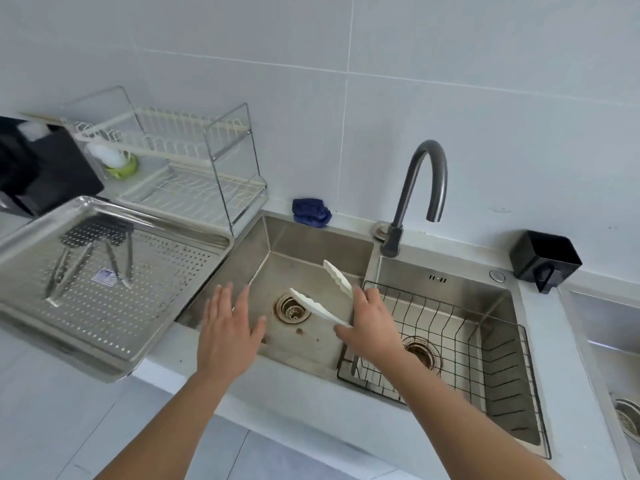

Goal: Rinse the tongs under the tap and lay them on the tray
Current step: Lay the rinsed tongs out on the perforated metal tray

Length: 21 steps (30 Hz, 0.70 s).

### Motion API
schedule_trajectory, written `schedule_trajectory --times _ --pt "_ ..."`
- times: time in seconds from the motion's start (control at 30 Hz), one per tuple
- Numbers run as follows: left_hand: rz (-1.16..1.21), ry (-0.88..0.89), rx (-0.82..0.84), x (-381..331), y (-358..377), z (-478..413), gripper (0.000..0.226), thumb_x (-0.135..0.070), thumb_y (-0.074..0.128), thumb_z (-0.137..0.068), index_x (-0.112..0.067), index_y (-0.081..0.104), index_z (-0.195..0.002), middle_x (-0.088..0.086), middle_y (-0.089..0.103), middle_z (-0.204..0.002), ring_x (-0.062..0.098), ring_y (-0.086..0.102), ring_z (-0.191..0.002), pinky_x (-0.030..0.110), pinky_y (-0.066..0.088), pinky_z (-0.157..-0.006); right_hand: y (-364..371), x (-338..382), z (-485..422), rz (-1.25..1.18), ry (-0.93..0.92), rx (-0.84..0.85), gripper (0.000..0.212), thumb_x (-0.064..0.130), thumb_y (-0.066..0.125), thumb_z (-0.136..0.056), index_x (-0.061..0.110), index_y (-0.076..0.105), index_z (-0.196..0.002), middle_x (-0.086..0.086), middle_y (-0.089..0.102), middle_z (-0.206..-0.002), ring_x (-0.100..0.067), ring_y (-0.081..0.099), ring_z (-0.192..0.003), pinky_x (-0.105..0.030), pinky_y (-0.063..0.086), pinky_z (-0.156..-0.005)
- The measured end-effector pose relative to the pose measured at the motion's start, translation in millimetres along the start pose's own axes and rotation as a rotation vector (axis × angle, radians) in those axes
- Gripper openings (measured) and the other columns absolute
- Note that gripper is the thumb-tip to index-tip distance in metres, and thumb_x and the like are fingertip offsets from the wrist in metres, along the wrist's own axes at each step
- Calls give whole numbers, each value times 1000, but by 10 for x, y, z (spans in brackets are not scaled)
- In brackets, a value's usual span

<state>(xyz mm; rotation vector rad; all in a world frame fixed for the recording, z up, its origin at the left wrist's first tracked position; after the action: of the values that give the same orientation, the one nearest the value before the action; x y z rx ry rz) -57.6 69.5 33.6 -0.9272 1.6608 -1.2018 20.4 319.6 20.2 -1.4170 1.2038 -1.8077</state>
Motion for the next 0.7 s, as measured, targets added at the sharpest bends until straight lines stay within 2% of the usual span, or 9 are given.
schedule_trajectory --times 0.1,0.2,0.27,0.43,0.53,0.7 --pt "-3 -36 -21 425 -197 18 70 -45 52 -98 -10 33 -156 25 28 -162 40 19 -153 53 21 -124 121 448 -93 -3 -35 0 74 41 72 -81 17 39 -142 -2 41 -118 -26 52 -109 -29 42 -83" --pt "-8 -78 -19 890 -374 41 68 -44 52 -99 -9 34 -155 24 29 -162 41 19 -153 53 21 -124 274 950 -183 -17 -72 -10 72 42 72 -82 15 40 -140 1 38 -111 -27 54 -105 -28 38 -81" --pt "6 -94 -30 1193 -500 58 67 -42 54 -98 -9 37 -154 25 31 -161 42 21 -152 54 23 -123 411 1275 -223 -28 -81 -8 73 42 72 -83 15 39 -142 2 34 -109 -22 49 -98 -28 38 -80" --pt "22 -102 -39 1912 -764 69 68 -40 56 -98 -7 36 -154 26 31 -160 43 21 -151 55 21 -123 759 1963 -234 -45 -57 13 75 42 73 -82 15 40 -144 -2 39 -114 -27 53 -105 -29 42 -80" --pt "14 -118 -27 2326 -868 98 69 -41 56 -98 -8 35 -155 25 30 -161 42 20 -152 54 21 -123 935 2361 -233 -52 -63 9 77 45 73 -83 15 39 -145 2 33 -110 -27 54 -103 -28 39 -78" --pt "55 -181 -45 2983 -1014 107 67 -37 62 -96 -5 41 -151 28 36 -156 45 26 -149 56 26 -121 1229 2950 -288 -41 -71 32 79 55 70 -85 14 37 -144 -4 41 -122 -24 55 -97 -31 45 -72"
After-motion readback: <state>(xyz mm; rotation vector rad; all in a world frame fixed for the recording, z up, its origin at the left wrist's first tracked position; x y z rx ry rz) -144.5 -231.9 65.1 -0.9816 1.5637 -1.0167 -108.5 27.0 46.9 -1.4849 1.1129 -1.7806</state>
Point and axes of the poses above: each hand's wrist, its own z-axis away from the middle knuckle, its own y-axis out of the palm, x = y × z, the point moved 10 cm from there along -z, towards the middle knuckle
